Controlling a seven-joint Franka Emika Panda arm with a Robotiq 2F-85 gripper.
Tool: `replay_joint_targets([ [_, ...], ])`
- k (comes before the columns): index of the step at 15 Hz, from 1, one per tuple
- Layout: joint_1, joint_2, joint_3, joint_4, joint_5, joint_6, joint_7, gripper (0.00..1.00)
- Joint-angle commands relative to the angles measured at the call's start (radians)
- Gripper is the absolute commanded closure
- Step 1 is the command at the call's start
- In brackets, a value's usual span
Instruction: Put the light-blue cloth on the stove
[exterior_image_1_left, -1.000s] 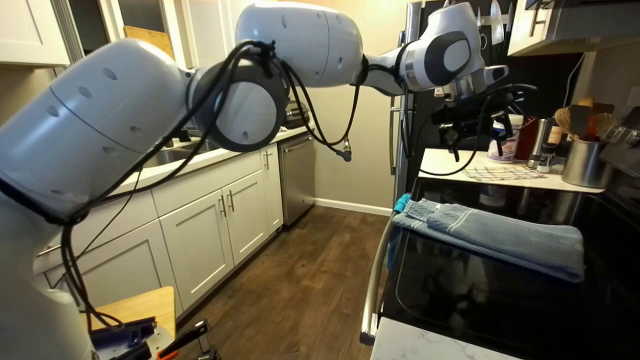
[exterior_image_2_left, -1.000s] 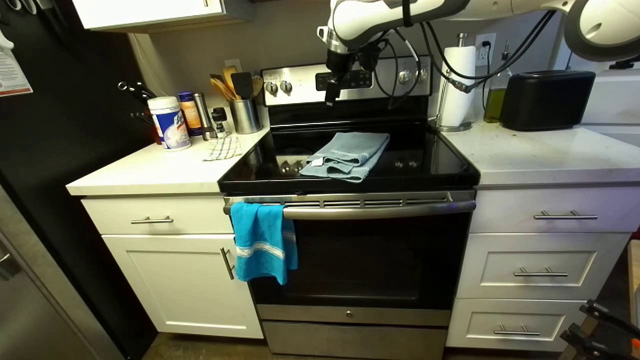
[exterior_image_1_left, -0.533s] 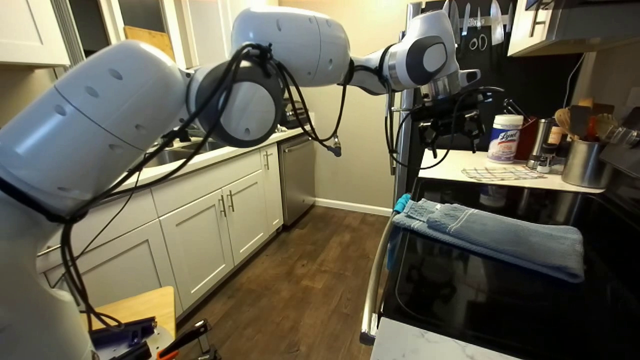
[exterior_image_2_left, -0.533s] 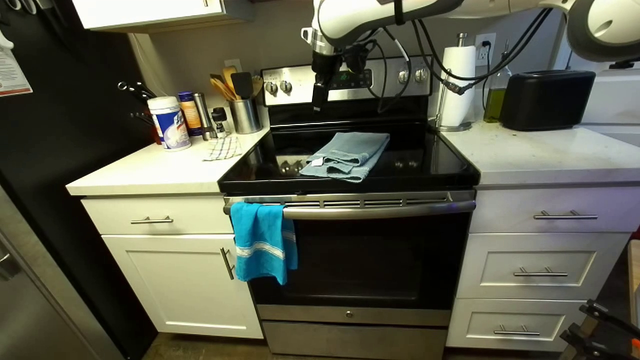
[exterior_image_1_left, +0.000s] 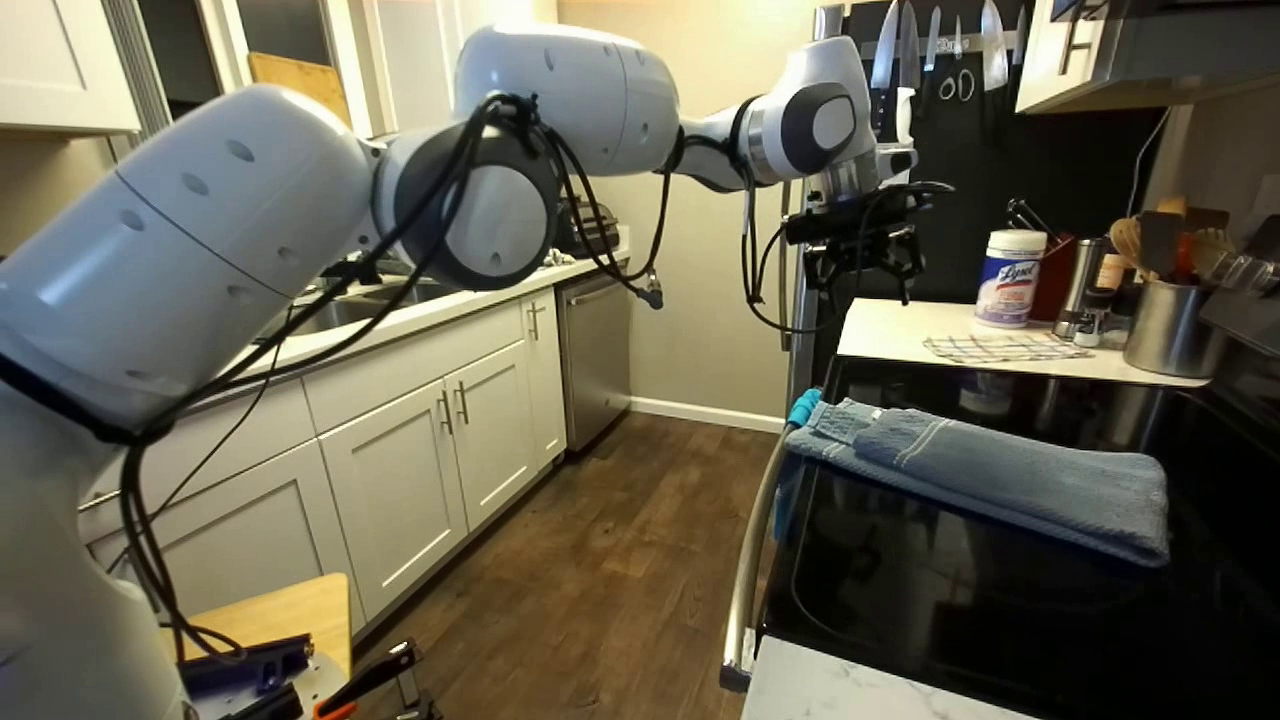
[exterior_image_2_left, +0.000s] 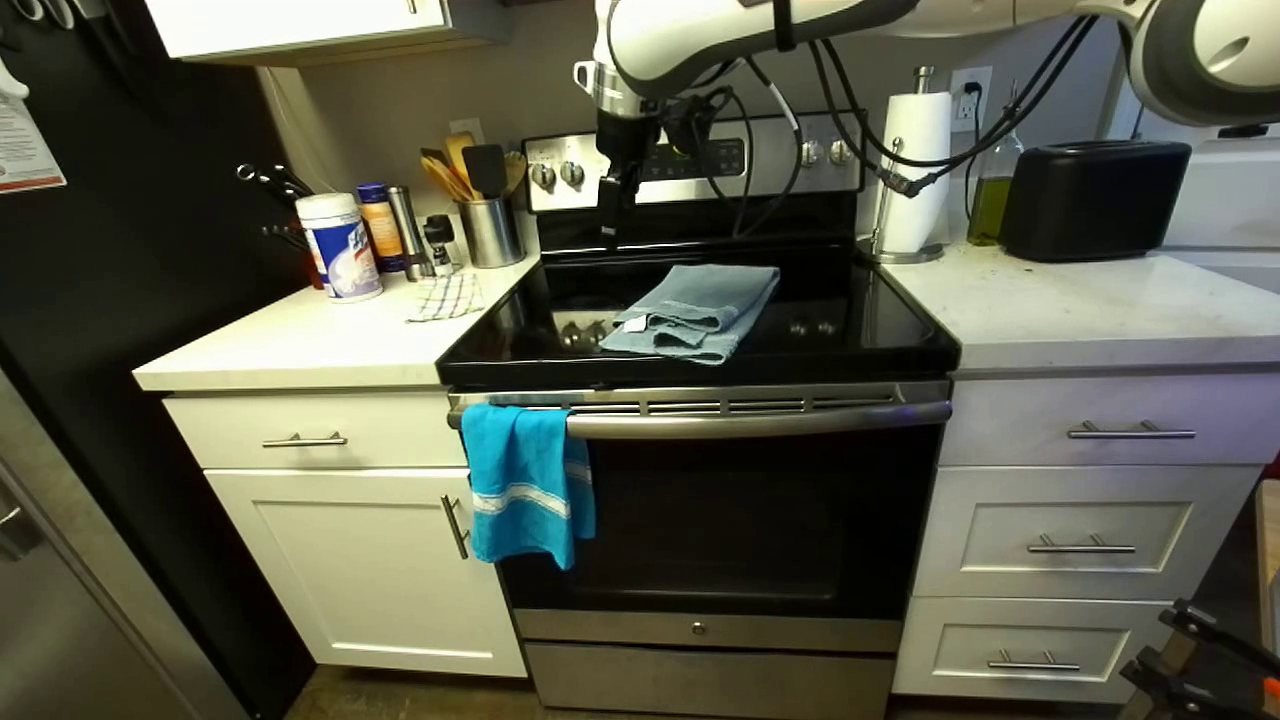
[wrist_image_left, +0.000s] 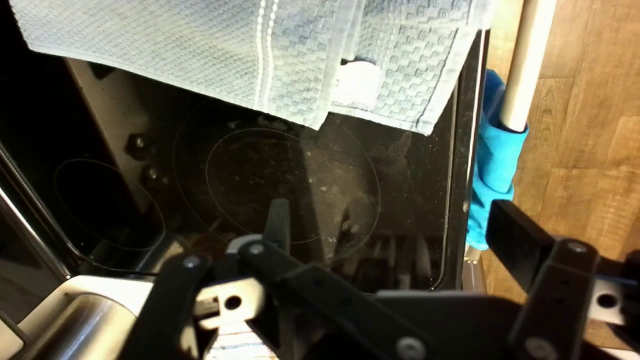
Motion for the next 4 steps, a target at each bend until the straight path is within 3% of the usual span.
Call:
replay_joint_targets([
  [1,-0.001,0.000,0.000,0.000,0.000,0.000,0.000,0.00],
  [4,-0.003,0.000,0.000,0.000,0.000,0.000,0.000,0.00],
])
